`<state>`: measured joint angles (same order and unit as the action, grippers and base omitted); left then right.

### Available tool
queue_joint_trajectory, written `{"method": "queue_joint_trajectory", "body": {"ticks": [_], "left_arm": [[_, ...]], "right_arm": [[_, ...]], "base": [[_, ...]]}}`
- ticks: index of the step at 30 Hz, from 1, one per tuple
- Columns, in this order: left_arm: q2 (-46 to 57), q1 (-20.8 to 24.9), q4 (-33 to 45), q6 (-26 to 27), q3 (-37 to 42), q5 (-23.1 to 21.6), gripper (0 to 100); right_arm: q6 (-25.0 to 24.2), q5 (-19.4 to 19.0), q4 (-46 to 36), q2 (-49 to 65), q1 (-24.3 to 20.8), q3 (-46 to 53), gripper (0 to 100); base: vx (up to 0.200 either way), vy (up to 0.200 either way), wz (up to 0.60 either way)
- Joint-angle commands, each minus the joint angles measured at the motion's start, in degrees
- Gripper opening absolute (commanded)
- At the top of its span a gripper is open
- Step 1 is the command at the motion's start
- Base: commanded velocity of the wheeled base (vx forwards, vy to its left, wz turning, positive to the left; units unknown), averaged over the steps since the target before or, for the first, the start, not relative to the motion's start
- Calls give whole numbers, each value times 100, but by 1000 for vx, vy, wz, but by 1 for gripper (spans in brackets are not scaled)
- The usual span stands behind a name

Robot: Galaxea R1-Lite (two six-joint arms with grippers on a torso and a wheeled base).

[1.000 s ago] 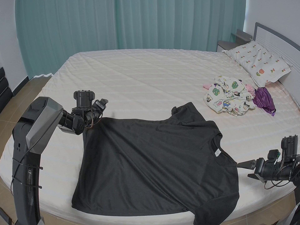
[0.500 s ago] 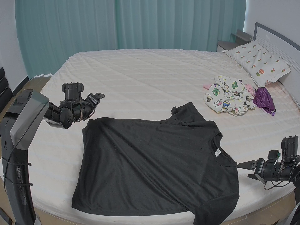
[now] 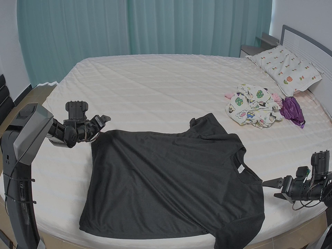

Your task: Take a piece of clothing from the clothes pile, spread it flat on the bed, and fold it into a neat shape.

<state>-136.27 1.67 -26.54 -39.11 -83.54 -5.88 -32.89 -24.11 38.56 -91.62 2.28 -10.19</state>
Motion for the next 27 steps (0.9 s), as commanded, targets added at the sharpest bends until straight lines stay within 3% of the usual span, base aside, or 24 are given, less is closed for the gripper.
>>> {"method": "queue_joint_trajectory", "body": {"ticks": [1,9,10,27], "left_arm": [[-5,26,114,158,110,8,100],[-119,26,131,272,49,16,100],[-155,26,131,272,31,16,0],[-216,-114,140,246,-593,640,0]], "right_arm": [[2,3,3,-13,1,0,100],[2,3,3,-13,1,0,100],[2,3,3,-13,1,0,100],[2,-6,3,22,1,0,100]], "base": [[0,0,0],[0,0,0],[0,0,0],[0,0,0]]}}
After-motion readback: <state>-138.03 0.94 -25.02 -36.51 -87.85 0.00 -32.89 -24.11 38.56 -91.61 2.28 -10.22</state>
